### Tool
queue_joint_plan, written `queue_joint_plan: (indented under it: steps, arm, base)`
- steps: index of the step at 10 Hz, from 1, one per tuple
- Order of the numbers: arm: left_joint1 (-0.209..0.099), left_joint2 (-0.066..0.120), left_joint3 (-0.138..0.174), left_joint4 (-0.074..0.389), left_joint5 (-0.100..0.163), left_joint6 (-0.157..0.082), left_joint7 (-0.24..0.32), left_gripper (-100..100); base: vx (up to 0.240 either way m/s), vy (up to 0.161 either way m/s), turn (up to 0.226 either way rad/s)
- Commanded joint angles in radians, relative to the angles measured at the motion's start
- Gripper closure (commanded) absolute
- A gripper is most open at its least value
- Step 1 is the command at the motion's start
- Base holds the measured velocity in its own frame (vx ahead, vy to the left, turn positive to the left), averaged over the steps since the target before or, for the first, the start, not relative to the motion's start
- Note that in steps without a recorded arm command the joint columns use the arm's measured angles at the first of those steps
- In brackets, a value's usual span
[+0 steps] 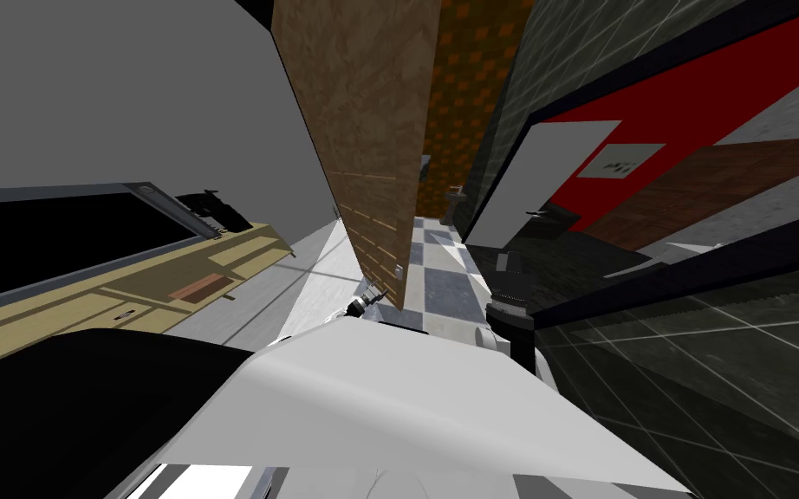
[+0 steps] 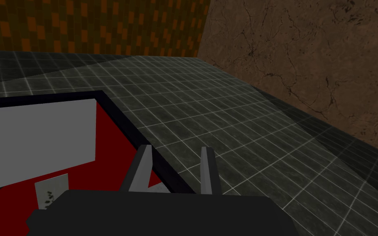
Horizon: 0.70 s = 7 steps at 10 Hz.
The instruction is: Push the door open
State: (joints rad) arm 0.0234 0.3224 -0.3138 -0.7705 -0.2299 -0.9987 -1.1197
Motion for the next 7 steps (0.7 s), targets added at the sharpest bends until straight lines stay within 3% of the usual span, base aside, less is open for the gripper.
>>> queue_joint_plan:
  steps: [1,7]
  arm:
    - [-0.005,-0.006,0.003,0.003,0.001,0.006,-0.004,-100]
    - [-0.024,-0.03,0.016,0.015,0.004,0.028,-0.019,-100]
  base:
    - [0.114,-0.074,-0.047]
    - [0.193,-0.1,-0.034]
